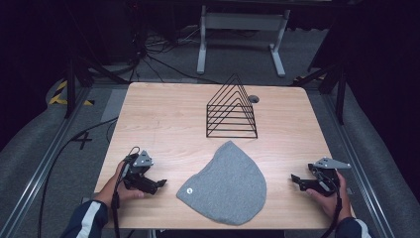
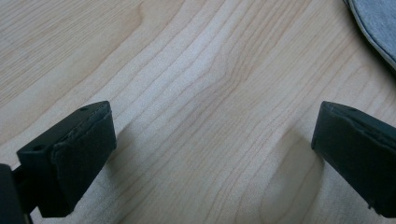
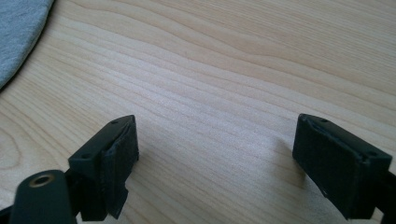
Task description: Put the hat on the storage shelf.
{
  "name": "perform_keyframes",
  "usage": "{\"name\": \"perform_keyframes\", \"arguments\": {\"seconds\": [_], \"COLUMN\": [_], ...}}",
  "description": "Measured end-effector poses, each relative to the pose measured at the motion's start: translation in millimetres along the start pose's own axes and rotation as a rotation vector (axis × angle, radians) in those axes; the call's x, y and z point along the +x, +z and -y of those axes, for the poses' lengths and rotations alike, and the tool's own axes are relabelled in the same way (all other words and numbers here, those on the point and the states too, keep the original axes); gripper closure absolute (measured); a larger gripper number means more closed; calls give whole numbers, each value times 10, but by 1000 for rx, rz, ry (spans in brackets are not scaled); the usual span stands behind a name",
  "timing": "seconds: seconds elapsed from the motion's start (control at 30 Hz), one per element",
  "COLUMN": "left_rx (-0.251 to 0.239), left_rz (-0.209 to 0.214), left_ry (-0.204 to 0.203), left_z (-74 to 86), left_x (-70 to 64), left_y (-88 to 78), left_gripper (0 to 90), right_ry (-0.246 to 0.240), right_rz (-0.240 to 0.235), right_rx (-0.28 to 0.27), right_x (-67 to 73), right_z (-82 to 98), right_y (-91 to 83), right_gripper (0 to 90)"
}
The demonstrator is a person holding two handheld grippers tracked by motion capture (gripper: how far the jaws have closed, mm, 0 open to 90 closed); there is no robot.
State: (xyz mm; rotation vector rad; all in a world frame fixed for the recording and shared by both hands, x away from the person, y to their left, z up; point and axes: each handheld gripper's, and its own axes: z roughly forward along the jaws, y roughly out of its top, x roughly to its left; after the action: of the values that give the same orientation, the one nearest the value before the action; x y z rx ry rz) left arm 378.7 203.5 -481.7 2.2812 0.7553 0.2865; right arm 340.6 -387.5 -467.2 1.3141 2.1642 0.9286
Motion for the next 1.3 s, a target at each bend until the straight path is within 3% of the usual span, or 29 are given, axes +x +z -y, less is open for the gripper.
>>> {"name": "perform_keyframes", "arguments": {"seconds": [0.17, 0.27, 0.33, 0.37, 0.4, 0.5, 0.6, 0.73, 0.87, 1.0, 1.17, 1.27, 1.3], "left_rx": [-8, -26, -23, -25, -46, -75, -77, -60, -49, -22, 16, 20, 19], "left_rz": [14, 32, 40, 54, 64, 87, 136, 202, 243, 281, 304, 299, 301], "left_ry": [16, 24, 22, 25, 31, 58, 110, 184, 254, 294, 332, 332, 349], "left_z": [-2, -3, -9, -19, -34, -137, -265, -436, -576, -637, -615, -605, -610], "left_x": [7, 2, -9, -16, -30, -111, -245, -438, -598, -711, -802, -823, -828], "left_y": [-16, -39, -50, -66, -74, -99, -45, 94, 204, 302, 372, 361, 362], "left_gripper": [28, 161, 182, 213, 299, 377, 424, 492, 538, 585, 597, 603, 603], "right_ry": [-6, -20, -15, -17, -11, -32, -113, -228, -274, -327, -377, -368, -368], "right_rz": [-8, -26, -33, -45, -73, -107, -184, -289, -380, -450, -474, -457, -446], "right_rx": [-2, -5, -11, -18, -41, -74, -106, -91, -74, -56, -11, 15, 19], "right_x": [-1, 1, -1, -6, 8, 78, 323, 726, 1010, 1288, 1445, 1418, 1402], "right_z": [-1, -3, -6, -3, -10, -57, -178, -263, -286, -294, -283, -274, -272], "right_y": [-4, -16, -19, -26, -71, -134, -209, -190, -141, -78, 28, 67, 78], "right_gripper": [170, 233, 264, 300, 353, 433, 543, 678, 760, 813, 833, 834, 834]}}
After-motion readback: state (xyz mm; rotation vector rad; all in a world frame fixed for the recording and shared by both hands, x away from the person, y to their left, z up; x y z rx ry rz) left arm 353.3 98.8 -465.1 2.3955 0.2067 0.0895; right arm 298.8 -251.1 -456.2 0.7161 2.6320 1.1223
